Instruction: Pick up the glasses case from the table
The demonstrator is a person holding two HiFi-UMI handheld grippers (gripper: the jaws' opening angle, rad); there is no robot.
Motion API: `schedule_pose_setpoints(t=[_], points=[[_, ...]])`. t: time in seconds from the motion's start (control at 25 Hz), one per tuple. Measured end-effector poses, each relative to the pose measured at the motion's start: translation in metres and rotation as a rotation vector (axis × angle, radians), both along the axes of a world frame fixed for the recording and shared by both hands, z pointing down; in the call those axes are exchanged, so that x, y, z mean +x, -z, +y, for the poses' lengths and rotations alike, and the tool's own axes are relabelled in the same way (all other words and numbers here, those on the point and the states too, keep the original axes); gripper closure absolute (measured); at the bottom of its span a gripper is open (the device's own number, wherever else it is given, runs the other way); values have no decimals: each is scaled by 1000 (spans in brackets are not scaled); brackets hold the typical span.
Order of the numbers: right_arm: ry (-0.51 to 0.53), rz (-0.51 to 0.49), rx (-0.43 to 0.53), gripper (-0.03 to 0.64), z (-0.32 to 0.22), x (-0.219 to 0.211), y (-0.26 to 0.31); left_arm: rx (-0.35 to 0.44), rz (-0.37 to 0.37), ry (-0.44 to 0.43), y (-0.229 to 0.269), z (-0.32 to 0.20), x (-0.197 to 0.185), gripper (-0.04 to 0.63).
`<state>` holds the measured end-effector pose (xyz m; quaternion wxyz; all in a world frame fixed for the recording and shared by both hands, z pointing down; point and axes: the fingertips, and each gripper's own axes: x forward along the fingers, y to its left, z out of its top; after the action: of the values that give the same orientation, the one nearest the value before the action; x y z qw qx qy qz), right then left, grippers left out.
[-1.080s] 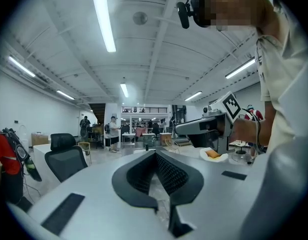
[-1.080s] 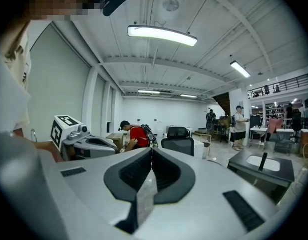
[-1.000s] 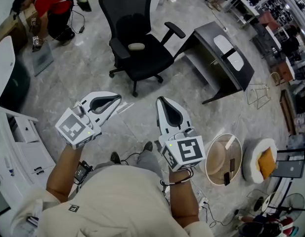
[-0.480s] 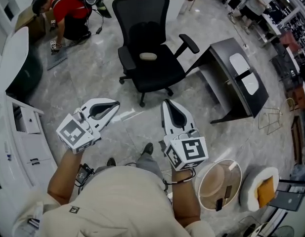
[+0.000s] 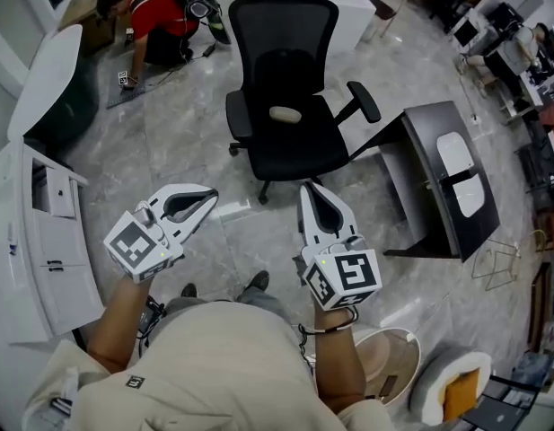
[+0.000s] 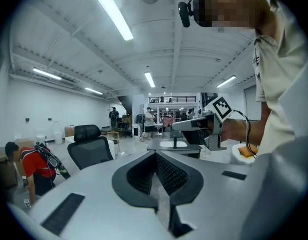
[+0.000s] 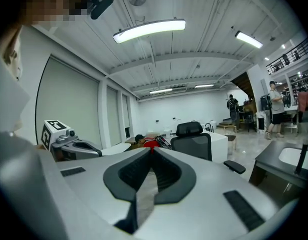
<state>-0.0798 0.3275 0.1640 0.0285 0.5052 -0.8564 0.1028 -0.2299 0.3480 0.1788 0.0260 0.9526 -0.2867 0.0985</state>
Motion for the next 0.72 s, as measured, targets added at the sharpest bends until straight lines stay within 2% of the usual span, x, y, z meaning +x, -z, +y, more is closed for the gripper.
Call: schedule_pose_setpoints(t=[0.2, 0.32, 0.52, 0.6, 0.72], points=[[43, -23, -18, 590, -17, 10, -8, -40, -8, 57, -1, -7, 11, 581], [67, -35, -23, 589, -26, 13, -11, -32, -23, 74, -4, -11, 13, 581], [97, -56, -32, 590, -36, 20, -15, -100, -33, 119, -8, -10, 21, 581], [110, -64, -36, 590, -40, 22, -17, -95, -38, 129, -8, -13, 24, 581], [124, -71, -39, 591, -45, 28, -18, -45, -49, 130, -3, -20, 31, 581]])
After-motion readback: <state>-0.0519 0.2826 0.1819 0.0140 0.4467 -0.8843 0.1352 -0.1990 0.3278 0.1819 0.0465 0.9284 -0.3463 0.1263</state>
